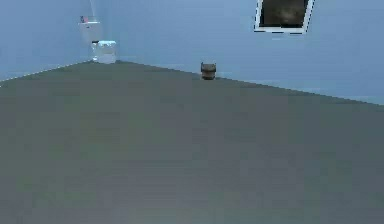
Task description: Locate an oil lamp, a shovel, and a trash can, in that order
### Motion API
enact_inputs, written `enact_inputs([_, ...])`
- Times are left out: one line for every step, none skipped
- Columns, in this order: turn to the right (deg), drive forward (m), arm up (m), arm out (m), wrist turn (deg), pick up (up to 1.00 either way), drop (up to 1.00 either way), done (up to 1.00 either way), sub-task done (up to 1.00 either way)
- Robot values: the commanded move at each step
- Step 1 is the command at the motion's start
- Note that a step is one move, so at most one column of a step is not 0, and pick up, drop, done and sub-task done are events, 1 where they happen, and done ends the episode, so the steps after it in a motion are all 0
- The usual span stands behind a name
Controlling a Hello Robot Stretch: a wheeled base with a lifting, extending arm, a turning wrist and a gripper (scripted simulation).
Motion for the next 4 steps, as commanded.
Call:
enact_inputs([-24.0, 0.0, 0.0, 0.0, 0.0, 0.0, 0.0, 0.0, 0.0])
enact_inputs([0.0, 1.0, 0.0, 0.0, 0.0, 0.0, 0.0, 0.0, 0.0])
enact_inputs([0.0, 1.0, 0.0, 0.0, 0.0, 0.0, 0.0, 0.0, 0.0])
enact_inputs([0.0, 1.0, 0.0, 0.0, 0.0, 0.0, 0.0, 0.0, 0.0])
